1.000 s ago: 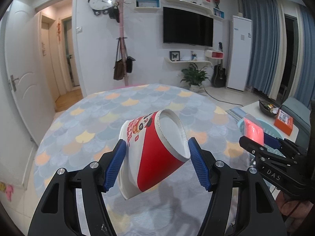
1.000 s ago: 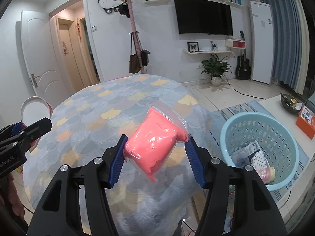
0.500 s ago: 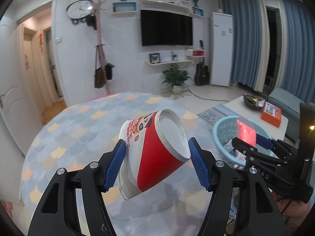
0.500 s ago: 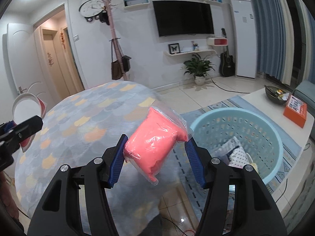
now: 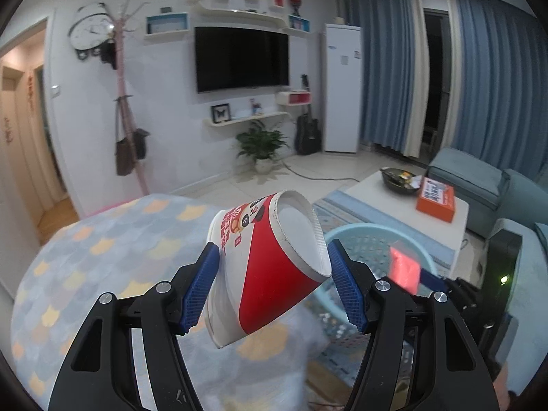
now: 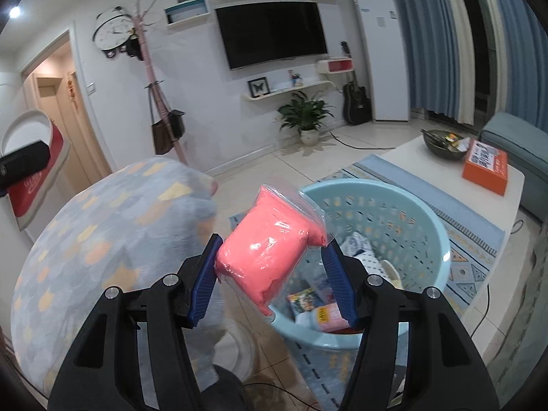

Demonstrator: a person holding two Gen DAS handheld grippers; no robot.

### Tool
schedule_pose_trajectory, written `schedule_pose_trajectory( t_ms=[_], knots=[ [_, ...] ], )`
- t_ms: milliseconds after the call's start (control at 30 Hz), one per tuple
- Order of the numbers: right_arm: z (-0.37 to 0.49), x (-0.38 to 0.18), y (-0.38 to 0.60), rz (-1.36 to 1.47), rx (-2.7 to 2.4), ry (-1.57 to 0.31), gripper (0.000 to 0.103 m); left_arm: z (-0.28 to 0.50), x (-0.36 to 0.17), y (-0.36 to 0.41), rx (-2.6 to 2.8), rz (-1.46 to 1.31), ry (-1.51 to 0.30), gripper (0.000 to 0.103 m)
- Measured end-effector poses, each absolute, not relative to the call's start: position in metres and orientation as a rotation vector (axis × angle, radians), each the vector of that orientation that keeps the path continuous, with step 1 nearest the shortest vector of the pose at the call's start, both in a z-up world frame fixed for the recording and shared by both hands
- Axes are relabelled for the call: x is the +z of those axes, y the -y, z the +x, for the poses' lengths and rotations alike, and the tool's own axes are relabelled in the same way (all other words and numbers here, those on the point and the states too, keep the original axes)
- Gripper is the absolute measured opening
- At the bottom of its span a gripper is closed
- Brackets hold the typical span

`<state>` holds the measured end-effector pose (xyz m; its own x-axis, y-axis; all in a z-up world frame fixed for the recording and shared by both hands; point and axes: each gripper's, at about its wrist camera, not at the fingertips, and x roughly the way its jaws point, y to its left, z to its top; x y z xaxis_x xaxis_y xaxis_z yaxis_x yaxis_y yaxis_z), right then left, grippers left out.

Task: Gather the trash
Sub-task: 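Lift the paper cup and pink bag and carry both over the blue basket, then lower the cup and pink bag into the basket and open both tools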

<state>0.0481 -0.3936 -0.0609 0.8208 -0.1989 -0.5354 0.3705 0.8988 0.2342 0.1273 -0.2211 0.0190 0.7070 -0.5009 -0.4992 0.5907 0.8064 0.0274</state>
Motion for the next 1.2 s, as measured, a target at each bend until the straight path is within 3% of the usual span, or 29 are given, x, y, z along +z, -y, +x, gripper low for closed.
schedule_pose_trajectory(
  t_ms=[633, 1200],
  knots=[
    [0.051, -0.101, 0.470, 0.401, -0.441, -0.553, 0.056, 0.168, -0.012, 0.308, -0.750, 0.206, -0.611, 0.063],
    [0.055, -0.105, 0.485, 0.409, -0.451, -0.545, 0.056, 0.181, -0.027, 0.357, -0.815, 0.231, -0.678, 0.064]
  ],
)
